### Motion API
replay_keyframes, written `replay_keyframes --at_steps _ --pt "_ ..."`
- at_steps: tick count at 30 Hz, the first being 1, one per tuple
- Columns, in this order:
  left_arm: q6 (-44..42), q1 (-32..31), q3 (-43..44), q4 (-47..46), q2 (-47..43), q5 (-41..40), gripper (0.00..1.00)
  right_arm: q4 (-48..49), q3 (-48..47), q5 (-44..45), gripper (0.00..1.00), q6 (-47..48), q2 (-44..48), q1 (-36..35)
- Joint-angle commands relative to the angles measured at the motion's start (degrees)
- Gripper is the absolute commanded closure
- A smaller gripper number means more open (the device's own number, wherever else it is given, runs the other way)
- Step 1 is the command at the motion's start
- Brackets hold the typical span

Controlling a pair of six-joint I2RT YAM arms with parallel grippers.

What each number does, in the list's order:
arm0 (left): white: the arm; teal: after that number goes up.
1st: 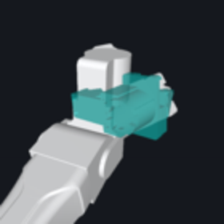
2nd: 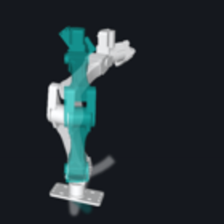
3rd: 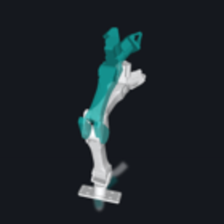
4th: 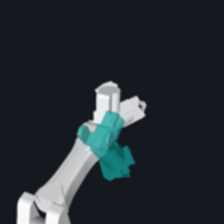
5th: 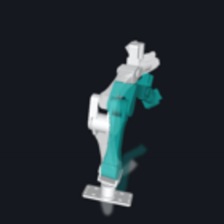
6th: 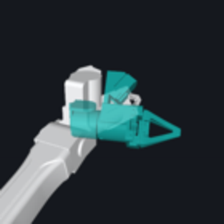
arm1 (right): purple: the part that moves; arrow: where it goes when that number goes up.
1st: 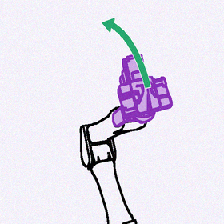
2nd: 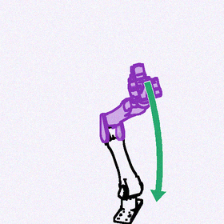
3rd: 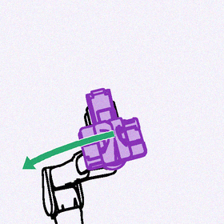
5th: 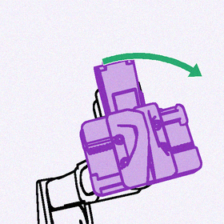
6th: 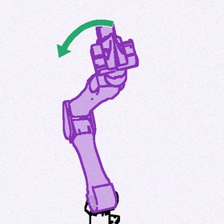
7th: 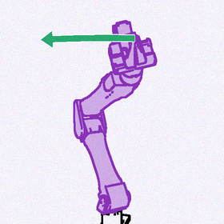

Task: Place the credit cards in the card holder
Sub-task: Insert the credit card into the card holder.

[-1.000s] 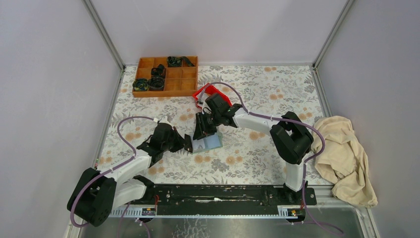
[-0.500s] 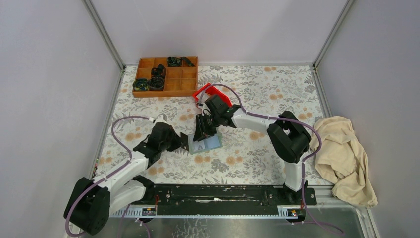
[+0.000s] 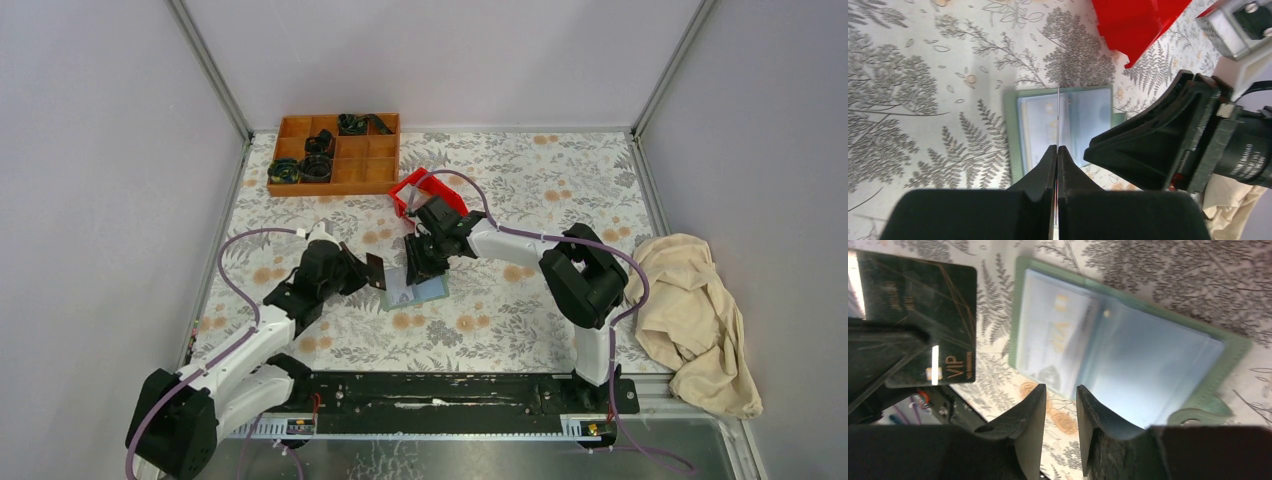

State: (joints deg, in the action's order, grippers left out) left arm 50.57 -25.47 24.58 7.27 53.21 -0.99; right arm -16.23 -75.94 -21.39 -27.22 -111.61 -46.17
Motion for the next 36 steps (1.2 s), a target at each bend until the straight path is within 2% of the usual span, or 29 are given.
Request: replay_keyframes --at_steps 1,8,15,29,36 --pt "2.73 -1.16 0.84 -9.8 2.48 3.63 1.0 -4.77 0.12 9.11 0.65 3.95 3.21 -0.07" --pt "7.36 -5.44 -2.74 -20.71 6.29 2.46 1.0 -6.56 1.85 14.68 0.68 5.48 4.22 1.94" --pt "10.01 -10.57 -4.6 -25.79 9.86 -0.94 1.0 -8.0 3.05 18.67 0.7 6.33 5.17 3.46" --pt "17.57 -18.61 -9.83 -27.3 9.3 -15.03 1.0 -8.11 5.26 17.71 0.7 6.22 4.4 4.47" --pt "20.05 -20.19 -12.89 -34.44 12.51 -17.51 1.0 -8.29 5.45 16.24 0.7 5.95 3.71 4.51"
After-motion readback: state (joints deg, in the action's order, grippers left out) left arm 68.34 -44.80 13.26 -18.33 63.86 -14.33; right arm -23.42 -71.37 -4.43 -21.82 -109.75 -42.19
